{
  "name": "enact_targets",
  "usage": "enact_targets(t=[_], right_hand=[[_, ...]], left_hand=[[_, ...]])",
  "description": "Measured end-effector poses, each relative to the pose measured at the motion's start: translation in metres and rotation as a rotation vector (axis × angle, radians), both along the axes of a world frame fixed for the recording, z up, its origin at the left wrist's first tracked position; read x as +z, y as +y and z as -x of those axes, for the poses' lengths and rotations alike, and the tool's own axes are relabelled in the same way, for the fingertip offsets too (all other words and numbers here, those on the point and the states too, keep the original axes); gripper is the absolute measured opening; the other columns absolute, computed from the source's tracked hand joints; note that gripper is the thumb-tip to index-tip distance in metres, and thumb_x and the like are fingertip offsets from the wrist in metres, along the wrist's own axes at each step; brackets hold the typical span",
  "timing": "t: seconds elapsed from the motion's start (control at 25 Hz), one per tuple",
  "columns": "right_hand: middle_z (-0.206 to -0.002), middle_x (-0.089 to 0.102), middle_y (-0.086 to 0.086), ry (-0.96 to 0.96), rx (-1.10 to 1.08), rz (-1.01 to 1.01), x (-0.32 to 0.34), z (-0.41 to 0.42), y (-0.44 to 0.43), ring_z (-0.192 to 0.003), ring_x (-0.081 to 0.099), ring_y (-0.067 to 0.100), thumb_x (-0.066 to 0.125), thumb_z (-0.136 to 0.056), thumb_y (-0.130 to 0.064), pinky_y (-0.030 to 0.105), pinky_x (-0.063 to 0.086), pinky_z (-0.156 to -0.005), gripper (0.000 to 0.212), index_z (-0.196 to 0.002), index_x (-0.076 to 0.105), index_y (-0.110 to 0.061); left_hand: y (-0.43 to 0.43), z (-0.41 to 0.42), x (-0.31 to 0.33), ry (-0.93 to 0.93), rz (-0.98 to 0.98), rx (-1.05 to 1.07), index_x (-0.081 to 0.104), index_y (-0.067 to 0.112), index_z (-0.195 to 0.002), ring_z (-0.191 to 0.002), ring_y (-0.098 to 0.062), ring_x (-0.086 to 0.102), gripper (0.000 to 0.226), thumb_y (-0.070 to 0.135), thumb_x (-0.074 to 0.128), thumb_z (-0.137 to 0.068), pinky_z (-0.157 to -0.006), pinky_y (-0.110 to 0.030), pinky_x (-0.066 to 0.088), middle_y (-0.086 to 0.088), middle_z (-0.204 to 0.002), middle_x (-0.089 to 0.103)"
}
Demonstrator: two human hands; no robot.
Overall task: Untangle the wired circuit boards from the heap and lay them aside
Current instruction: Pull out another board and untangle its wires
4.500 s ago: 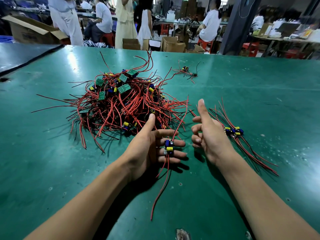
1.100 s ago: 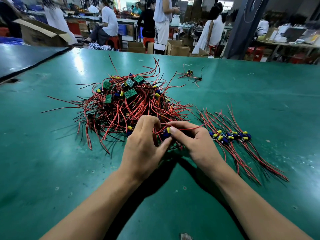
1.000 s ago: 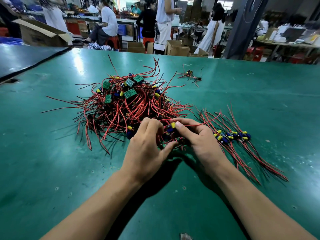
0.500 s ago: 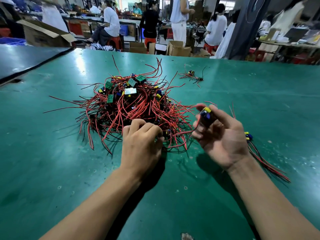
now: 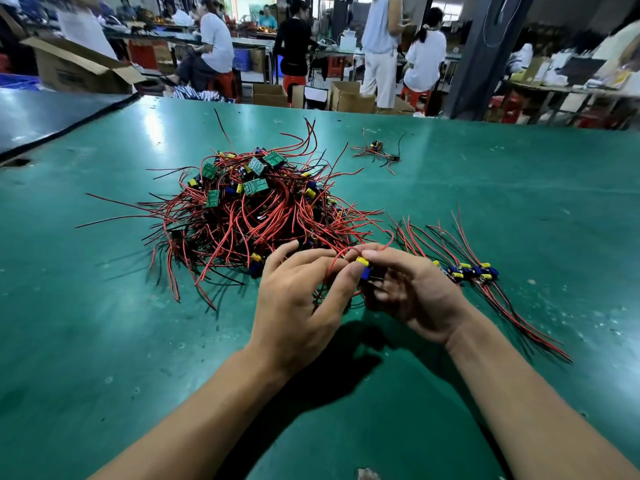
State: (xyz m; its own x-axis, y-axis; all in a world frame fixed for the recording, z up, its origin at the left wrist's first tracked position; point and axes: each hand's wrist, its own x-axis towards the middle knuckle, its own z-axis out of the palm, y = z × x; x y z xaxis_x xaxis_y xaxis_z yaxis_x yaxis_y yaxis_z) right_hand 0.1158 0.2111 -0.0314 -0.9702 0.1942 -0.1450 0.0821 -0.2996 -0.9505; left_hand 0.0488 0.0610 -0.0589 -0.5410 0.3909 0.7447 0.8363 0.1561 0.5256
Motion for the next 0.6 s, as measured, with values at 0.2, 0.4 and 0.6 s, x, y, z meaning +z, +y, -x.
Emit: enact_targets(t=[0.2,0.4,0.6], right_hand=[[-0.086,0.068,-0.003,0.038,0.079,-0.033,0.001,-0.003,0.000,-0.067,0.056,0.003,0.061,-0.088,-0.035,0.020,0.035,-0.055,0.019,-0.093,0.076,-0.024],[-0.082,0.066,0.000,0.118,0.064,0.063,0.002,-0.005,0.005,-0.070,0.056,0.011,0.080,-0.071,-0.024,0.023,0.044,-0.061,0.014,-0.085,0.078,-0.023],[-0.083,0.063,0.001,0.163,0.049,0.266,0.002,-0.001,0.000,-0.069,0.060,0.011,0.083,-0.071,-0.014,0.022,0.052,-0.058,0.018,-0.087,0.074,-0.015]], left_hand=[[0.000,-0.009,0.010,-0.302,-0.073,-0.109,0.074,0.013,-0.080,-0.063,-0.020,0.064,0.022,0.030,0.066,-0.090,-0.064,-0.038,0.051,0.000,-0.066,0.069],[-0.001,-0.018,0.017,-0.363,-0.095,-0.168,0.075,0.012,-0.080,-0.060,-0.018,0.068,0.015,0.019,0.069,-0.092,-0.058,-0.036,0.052,0.001,-0.065,0.071],[0.003,-0.015,0.023,-1.009,-0.204,-0.503,0.068,-0.006,-0.084,-0.056,-0.023,0.068,0.019,0.012,0.068,-0.089,-0.056,-0.029,0.056,-0.020,-0.078,0.072]])
